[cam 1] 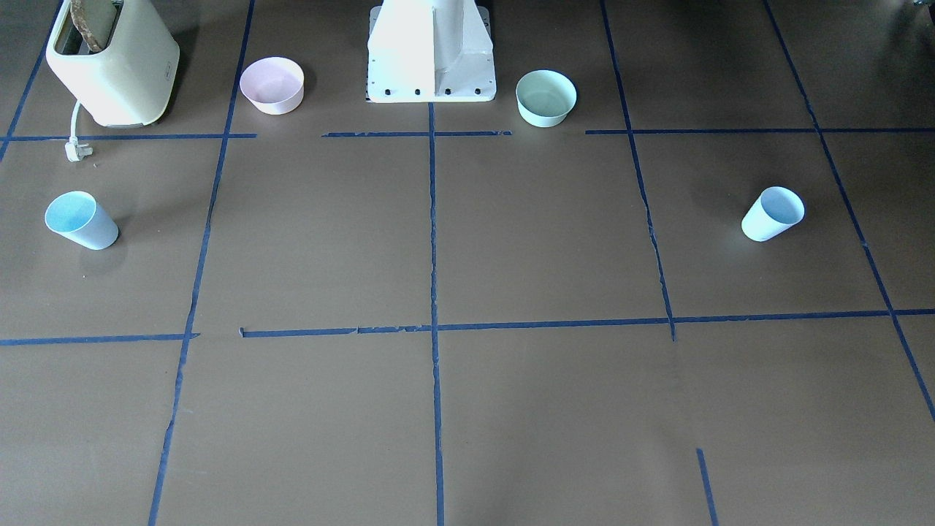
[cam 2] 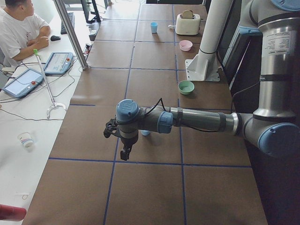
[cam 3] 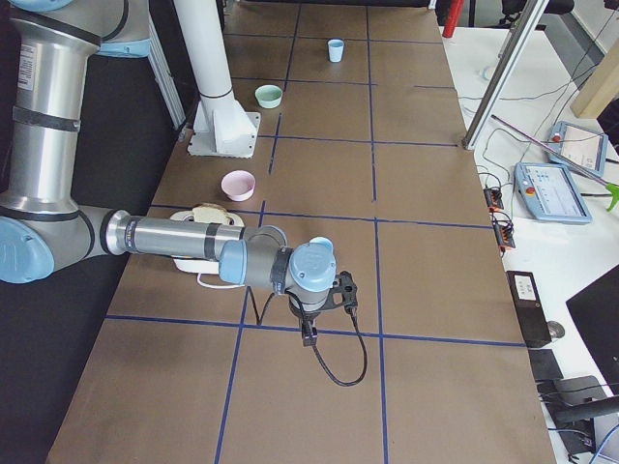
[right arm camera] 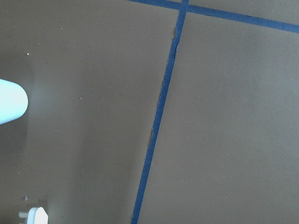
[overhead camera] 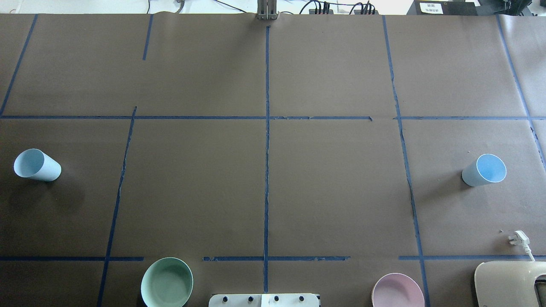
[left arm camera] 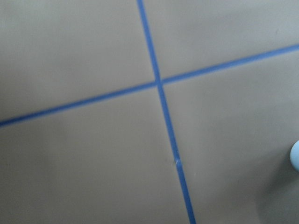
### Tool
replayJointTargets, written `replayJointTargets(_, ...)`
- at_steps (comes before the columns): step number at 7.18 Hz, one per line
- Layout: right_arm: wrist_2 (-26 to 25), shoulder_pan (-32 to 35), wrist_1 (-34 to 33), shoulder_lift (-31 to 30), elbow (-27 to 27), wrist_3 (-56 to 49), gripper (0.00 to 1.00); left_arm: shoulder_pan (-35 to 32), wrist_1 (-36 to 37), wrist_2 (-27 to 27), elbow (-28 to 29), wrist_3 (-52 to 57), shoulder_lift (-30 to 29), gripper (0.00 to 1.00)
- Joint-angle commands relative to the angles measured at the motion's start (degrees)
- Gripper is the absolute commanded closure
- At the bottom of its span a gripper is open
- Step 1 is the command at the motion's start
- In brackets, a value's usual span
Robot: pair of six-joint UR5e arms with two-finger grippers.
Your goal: Stack blue cups with both arms
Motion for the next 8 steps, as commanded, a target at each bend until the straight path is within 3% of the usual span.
replayJointTargets(1, 0.2, -0.1, 0.0, 0.0, 0.1, 0.0, 0.0, 6.3, -6.5, -5.1, -0.2, -10.6, 1.2, 0.0)
replayJointTargets(3, 0.2, -0.1, 0.0, 0.0, 0.1, 0.0, 0.0, 15.3, -19.5, -4.1, -0.4, -33.7, 3.0, 0.0)
replayJointTargets(4, 0.2, -0.2, 0.0, 0.0, 0.0, 0.0, 0.0, 19.5, -23.9, -0.7, -0.4, -41.9, 3.7, 0.0)
replayJointTargets(5, 0.2, -0.2, 0.0, 0.0, 0.0, 0.0, 0.0, 23.4, -25.2, 2.2, -0.2, -46.8, 4.2, 0.0)
replayJointTargets(8, 0.2, -0.2, 0.0, 0.0, 0.0, 0.0, 0.0, 27.2, -26.4, 2.9, 0.8, -48.6, 4.2, 0.0)
